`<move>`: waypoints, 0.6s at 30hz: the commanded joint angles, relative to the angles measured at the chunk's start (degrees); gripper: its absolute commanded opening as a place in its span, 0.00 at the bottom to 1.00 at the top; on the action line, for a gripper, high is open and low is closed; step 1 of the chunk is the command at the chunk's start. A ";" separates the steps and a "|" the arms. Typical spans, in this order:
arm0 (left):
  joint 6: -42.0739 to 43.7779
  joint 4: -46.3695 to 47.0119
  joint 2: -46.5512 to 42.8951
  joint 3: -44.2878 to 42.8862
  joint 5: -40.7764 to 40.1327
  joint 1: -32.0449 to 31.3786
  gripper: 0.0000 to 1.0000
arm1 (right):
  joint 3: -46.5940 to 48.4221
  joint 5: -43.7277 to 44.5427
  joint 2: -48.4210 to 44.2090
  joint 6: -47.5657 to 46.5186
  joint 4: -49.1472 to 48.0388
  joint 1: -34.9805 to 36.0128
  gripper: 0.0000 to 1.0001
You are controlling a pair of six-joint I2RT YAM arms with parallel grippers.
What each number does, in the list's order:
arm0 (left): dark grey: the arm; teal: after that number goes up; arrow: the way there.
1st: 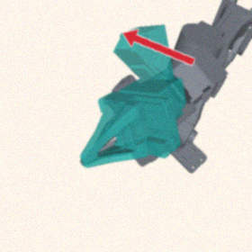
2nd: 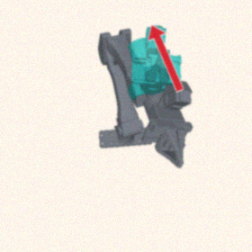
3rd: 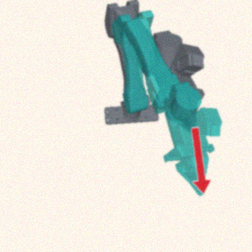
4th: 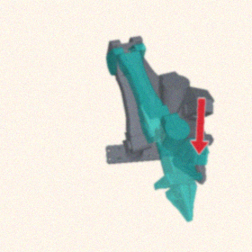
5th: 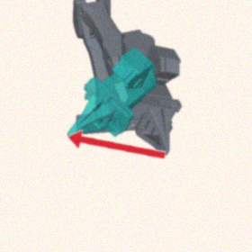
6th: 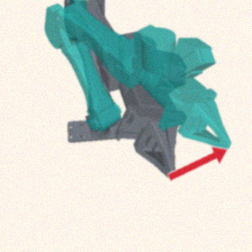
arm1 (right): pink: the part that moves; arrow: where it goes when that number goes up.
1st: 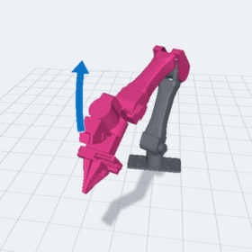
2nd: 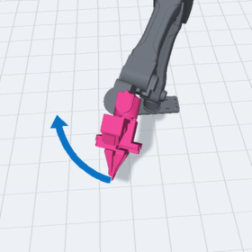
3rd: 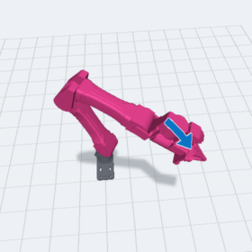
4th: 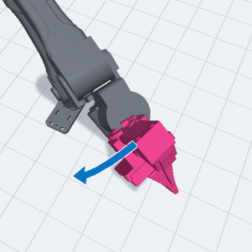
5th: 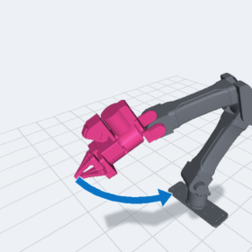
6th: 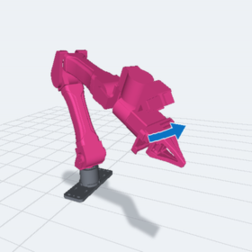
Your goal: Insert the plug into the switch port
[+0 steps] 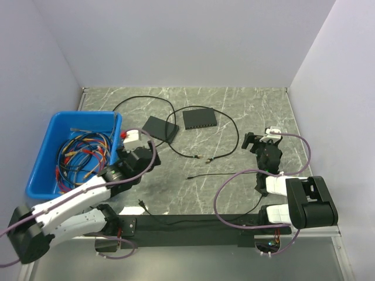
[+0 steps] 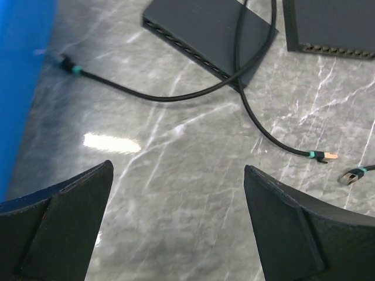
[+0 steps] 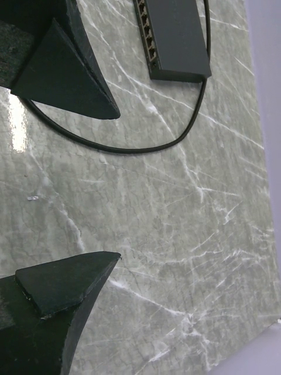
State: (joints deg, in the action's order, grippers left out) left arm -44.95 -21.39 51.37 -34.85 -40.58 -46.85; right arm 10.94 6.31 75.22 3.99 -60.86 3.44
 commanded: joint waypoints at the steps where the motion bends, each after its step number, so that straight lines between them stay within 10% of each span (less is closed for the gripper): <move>1: 7.49 10.03 5.91 -3.20 2.95 -0.08 0.99 | 2.59 5.88 -2.26 0.49 -1.73 1.21 1.00; 3: 10.56 12.76 12.15 -4.26 6.81 0.09 0.99 | 7.05 18.37 -8.38 1.97 14.98 5.77 1.00; 8: 14.01 18.47 23.14 -7.60 9.73 0.35 0.99 | 20.08 11.29 -18.68 6.28 39.20 9.29 1.00; 12: 16.29 20.51 27.54 -12.42 10.52 2.81 0.99 | 17.48 -10.31 -31.61 21.26 39.95 10.01 1.00; 18: 19.81 22.62 32.99 -20.06 16.31 10.81 0.99 | 12.44 -15.71 -33.74 32.48 40.46 10.88 0.97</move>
State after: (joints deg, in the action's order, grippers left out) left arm -28.56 -3.14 82.26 -48.80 -28.16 -40.05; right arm 25.58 -2.11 39.07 28.03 -26.24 13.56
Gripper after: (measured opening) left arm 0.995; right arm 0.982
